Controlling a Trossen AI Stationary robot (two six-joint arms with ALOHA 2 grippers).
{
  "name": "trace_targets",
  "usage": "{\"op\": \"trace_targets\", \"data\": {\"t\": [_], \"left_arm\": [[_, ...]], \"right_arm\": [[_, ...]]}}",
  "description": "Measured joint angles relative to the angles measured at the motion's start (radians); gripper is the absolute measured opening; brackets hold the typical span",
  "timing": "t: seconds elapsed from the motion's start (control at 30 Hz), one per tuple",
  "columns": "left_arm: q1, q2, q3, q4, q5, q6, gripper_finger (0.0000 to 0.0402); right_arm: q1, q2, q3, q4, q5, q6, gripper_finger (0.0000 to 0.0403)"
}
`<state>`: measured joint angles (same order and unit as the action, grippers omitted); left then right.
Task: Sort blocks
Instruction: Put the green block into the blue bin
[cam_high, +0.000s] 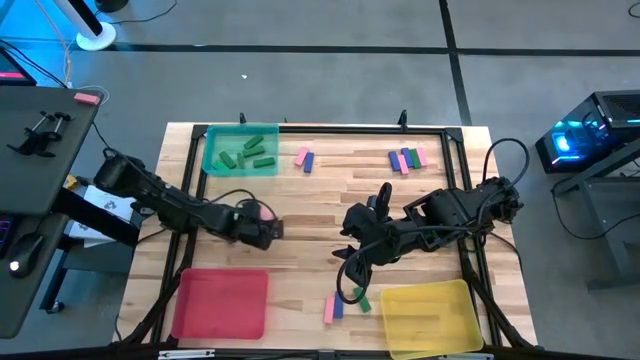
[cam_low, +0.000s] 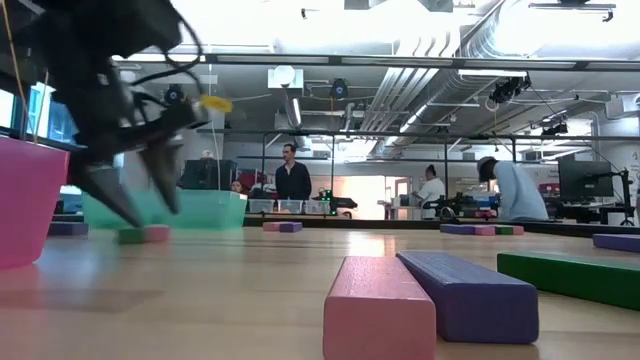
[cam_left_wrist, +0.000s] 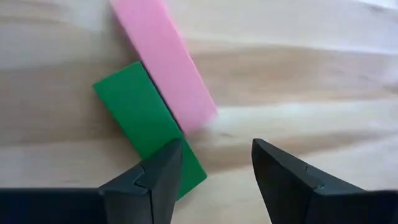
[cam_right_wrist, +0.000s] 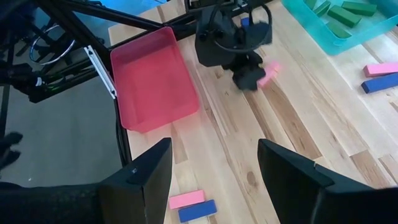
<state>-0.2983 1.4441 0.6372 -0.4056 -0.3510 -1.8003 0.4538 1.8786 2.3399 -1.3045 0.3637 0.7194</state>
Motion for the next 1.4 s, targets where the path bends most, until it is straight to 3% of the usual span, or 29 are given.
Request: {"op": "trace_targets", "data": {"t": [0.13,0.4,0.63,0.83,1.07,1.3,1.4], "left_arm": [[0.011,0.043,-0.001,0.182,0.040,0.089,0.0184],[0.017,0.005,-0.003,0.167,0.104,0.135,0.0184],[0.004,-0.076,0.037,0.043,0.061,0.149,0.0184],[-0.003,-0.005,0.077,-0.020,0.064,0.214,0.0184],[0.005,0.040,0.211,-0.374,-0.011,0.235,0.0184],[0.005,0.073,0.206,-0.354,-0.027,0.159,0.0184],[0.000,0.114,0.203,-0.346,0.012,0.137,0.0184]], "right_arm": [[0.000,0.000,0.000,0.000,-0.001,0.002,0.0210],[0.000,0.000,0.000,0.000,-0.001,0.004,0.0210],[-0.002,0.000,0.000,0.000,0.000,-0.002,0.0210],[-0.012,0.000,0.000,-0.001,0.000,0.004,0.0210],[-0.010,0.000,0.000,-0.028,-0.001,0.038,0.0210],[-0.008,0.000,0.000,-0.039,0.000,0.039,0.0210],[-0.009,0.000,0.000,-0.040,0.000,0.028,0.0210]]}}
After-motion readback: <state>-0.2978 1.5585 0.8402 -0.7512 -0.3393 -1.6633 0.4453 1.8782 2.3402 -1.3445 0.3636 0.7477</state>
